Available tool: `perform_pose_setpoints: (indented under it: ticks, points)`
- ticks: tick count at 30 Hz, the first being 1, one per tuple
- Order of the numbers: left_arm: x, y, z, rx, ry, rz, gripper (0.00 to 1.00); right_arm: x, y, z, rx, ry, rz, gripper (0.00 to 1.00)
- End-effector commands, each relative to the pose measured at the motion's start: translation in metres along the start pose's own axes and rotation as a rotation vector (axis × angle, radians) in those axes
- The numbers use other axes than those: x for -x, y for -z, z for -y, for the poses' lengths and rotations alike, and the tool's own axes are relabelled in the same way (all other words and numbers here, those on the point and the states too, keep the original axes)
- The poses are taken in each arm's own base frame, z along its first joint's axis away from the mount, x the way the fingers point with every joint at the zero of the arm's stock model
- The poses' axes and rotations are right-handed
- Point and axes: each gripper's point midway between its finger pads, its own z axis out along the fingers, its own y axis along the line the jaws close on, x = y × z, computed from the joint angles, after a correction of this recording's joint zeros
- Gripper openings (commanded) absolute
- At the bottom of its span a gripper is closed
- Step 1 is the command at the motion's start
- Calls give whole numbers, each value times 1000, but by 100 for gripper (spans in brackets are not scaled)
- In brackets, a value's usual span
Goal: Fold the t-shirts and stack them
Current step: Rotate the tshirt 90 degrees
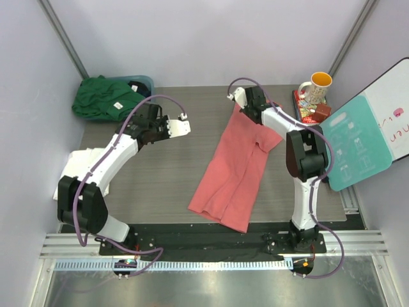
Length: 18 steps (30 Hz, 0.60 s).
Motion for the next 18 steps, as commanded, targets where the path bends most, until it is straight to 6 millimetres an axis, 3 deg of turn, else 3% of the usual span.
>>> perform_pose_setpoints:
  ticks: [1,4,10,14,18]
  points:
    - [6,22,-22,97,25,4,0,17,-19,40,-127,-60,19,1]
    - [5,32,-29,115,-12,-18,0,8,-43,27,-91,-39,-12,1]
    - [15,45,-53,174,-27,-12,0,16,-76,8,-35,-54,5,1]
    - [20,38,-58,171,-22,-21,0,22,-90,-1,-4,-65,3,1]
    - [24,22,-50,132,-75,-30,0,33,-99,-12,12,-30,23,1]
